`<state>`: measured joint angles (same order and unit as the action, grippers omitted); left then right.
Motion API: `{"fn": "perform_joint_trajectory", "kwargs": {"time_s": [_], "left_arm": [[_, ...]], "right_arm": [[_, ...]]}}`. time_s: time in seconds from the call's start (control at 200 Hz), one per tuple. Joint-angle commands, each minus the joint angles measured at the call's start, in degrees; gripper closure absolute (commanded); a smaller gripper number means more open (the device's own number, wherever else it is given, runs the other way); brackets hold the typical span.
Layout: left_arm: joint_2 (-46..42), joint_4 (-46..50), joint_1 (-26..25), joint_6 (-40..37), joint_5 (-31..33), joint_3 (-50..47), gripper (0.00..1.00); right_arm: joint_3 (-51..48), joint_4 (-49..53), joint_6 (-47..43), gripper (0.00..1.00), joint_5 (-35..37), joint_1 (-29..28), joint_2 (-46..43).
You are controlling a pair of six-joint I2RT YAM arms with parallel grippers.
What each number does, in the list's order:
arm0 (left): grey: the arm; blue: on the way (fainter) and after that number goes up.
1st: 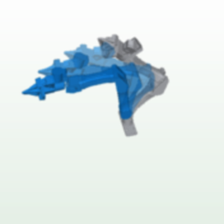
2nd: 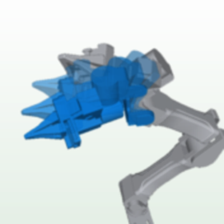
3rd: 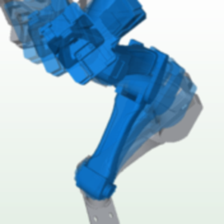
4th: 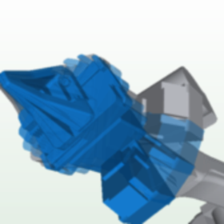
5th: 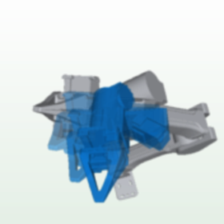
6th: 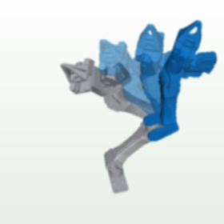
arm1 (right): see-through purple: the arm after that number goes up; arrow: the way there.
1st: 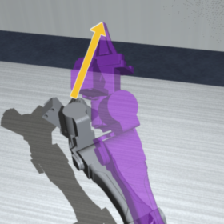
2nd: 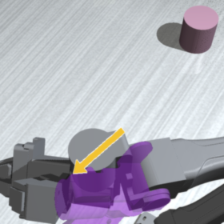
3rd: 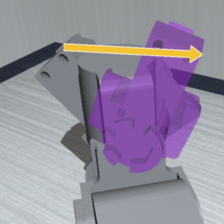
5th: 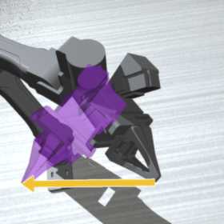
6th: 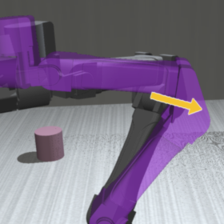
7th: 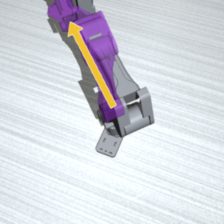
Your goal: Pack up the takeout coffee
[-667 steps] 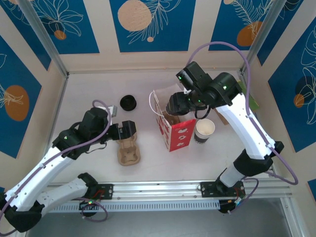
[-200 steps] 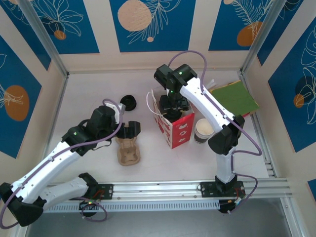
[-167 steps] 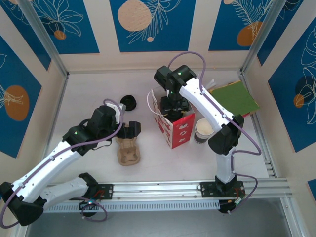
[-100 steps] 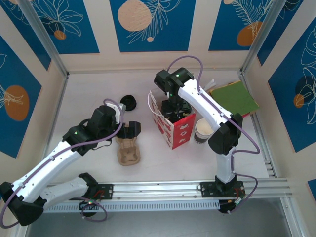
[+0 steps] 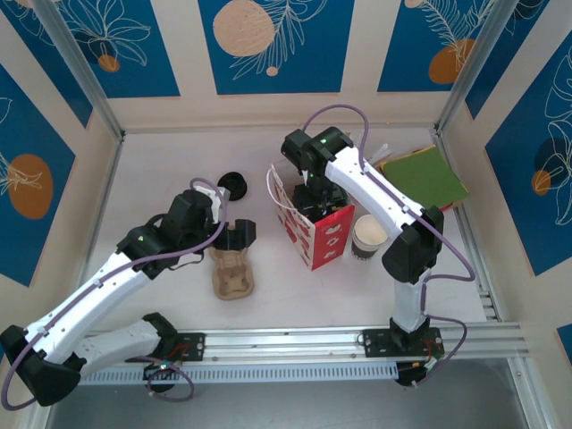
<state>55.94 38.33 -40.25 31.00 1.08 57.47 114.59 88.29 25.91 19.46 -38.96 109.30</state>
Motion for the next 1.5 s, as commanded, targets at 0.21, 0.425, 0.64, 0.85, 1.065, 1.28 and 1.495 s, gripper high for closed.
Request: {"fn": "perform_joint_trajectory", "kwargs": {"time_s": [0.21,0.425,0.64,0.85,1.065,1.28,1.495], "left_arm": [[0.1,-0.8,0.4,0.4,-0.6,1.1,0.0],[-0.1,-0.8,0.3,0.6,-0.4,1.1,0.0],[0.0,-0.9,0.4,0.7,-0.4,1.1,0.0],[0.3,-1.1,0.4,0.8,-0.6,1.0,0.0],[0.5,-1.1,0.4,0.8,-0.6,1.1,0.0],[1.6,-1.3,0.4,1.2,-2.3,1.4,0.0],[2.4,-2.3,0.4,1.5,-4.5,1.2,0.0]], "right_arm": [[-0.4,-1.6,-2.0,0.32,-1.1,0.4,0.5],[-1.4,-2.4,-2.4,0.32,-1.0,0.3,0.8],[-2.7,-3.2,-2.8,0.32,-0.7,0.4,0.8],[-3.7,-4.0,-3.1,0.32,-0.9,0.6,0.9],[-4.4,-4.7,-3.2,0.32,-1.1,0.8,0.9],[-5.1,-5.4,-3.5,0.32,-1.3,1.0,0.9],[-5.2,-6.1,-3.7,0.32,-1.8,1.2,0.9]]}}
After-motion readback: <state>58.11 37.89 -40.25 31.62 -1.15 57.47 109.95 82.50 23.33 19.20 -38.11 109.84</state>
